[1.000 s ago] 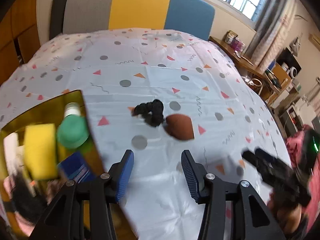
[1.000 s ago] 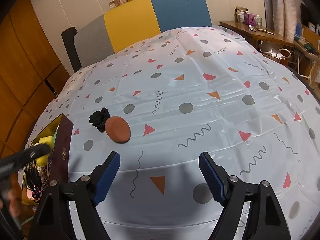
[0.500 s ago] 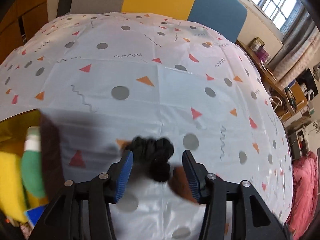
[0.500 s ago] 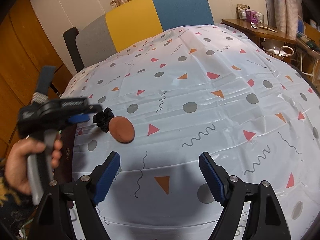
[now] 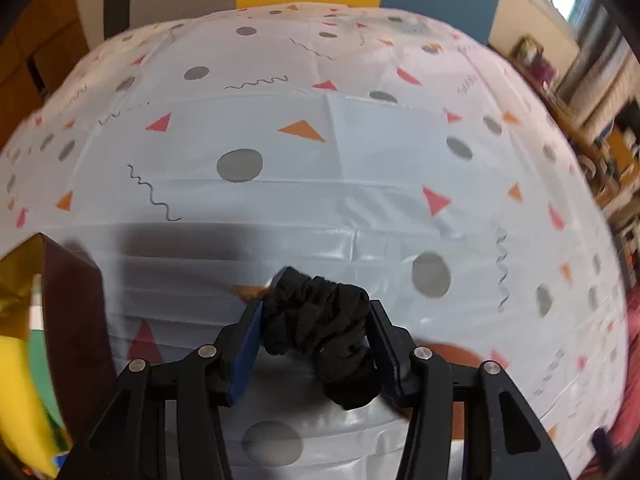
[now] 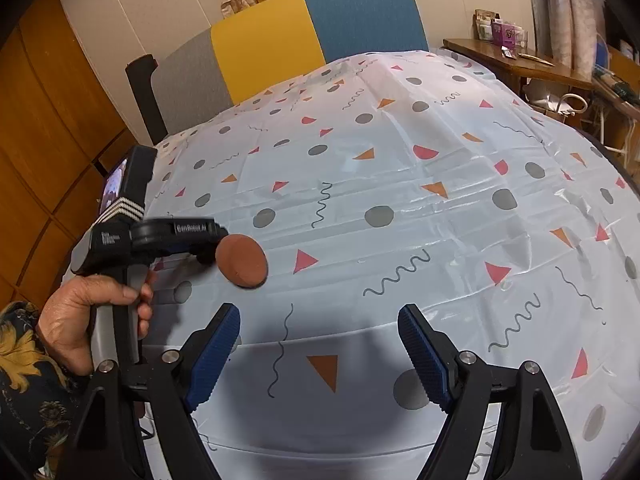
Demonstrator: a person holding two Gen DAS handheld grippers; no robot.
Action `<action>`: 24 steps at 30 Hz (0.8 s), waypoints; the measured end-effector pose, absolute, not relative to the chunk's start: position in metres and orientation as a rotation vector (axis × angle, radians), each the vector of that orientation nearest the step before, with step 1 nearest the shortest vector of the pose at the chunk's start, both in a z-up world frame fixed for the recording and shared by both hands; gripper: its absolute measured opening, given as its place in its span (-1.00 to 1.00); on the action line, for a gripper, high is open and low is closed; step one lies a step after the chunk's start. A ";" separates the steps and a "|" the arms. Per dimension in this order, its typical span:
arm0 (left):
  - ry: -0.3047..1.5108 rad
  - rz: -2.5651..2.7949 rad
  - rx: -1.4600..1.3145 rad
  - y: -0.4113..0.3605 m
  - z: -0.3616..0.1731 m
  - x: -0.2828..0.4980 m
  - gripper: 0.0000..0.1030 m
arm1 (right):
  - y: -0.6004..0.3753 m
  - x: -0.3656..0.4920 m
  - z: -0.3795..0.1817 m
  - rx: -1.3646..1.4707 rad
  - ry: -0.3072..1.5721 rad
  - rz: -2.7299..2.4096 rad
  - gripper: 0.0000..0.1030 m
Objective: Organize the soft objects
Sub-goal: 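Lift the black scrunchie with left tool while right tool reaches the brown makeup sponge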
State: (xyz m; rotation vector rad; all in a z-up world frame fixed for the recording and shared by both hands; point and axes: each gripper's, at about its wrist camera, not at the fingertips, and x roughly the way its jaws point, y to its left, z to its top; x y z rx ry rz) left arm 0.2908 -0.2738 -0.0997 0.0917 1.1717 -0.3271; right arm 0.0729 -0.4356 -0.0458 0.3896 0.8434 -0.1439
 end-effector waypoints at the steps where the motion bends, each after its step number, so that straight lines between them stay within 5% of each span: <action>1: 1.172 -0.319 0.088 -0.272 -0.099 0.290 -0.14 | -0.436 0.073 -0.046 0.388 0.842 -0.148 0.59; 4: 1.180 -0.275 0.073 -0.263 -0.097 0.289 -0.49 | -0.439 0.073 -0.046 0.391 0.839 -0.156 0.59; 8: 1.189 -0.270 0.034 -0.248 -0.095 0.282 -0.70 | -0.441 0.073 -0.045 0.391 0.837 -0.164 0.59; 24: 1.167 -0.371 0.113 -0.246 -0.096 0.174 -0.71 | -0.443 0.070 -0.047 0.382 0.847 -0.188 0.59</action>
